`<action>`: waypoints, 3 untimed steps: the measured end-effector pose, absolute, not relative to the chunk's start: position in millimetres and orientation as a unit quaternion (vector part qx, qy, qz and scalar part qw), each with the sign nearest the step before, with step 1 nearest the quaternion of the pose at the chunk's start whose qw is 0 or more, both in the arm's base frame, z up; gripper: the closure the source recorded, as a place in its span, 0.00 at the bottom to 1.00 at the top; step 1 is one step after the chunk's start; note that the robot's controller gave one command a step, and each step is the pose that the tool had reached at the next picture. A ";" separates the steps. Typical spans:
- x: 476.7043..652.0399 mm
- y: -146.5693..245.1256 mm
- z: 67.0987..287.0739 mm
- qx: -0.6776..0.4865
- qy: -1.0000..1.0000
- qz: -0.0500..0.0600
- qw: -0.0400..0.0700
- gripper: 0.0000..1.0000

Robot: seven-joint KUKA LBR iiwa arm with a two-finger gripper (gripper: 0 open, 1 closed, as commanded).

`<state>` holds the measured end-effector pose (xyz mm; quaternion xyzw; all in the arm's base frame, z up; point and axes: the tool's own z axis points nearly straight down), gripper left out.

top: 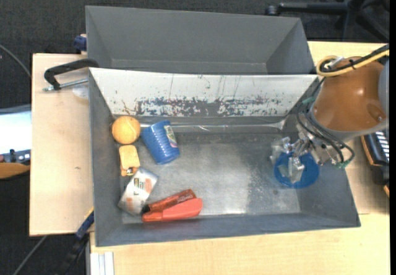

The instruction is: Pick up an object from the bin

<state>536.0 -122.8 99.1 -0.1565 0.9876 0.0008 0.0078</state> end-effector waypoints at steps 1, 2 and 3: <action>537.2 -122.7 111.4 -0.156 0.988 0.000 0.010 1.00; 536.1 -122.1 120.8 -0.156 0.988 0.001 0.008 1.00; 536.5 -122.2 141.0 -0.156 0.988 0.001 0.009 1.00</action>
Offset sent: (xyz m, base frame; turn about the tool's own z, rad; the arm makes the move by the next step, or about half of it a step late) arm 0.0001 -0.0001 0.0593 0.0000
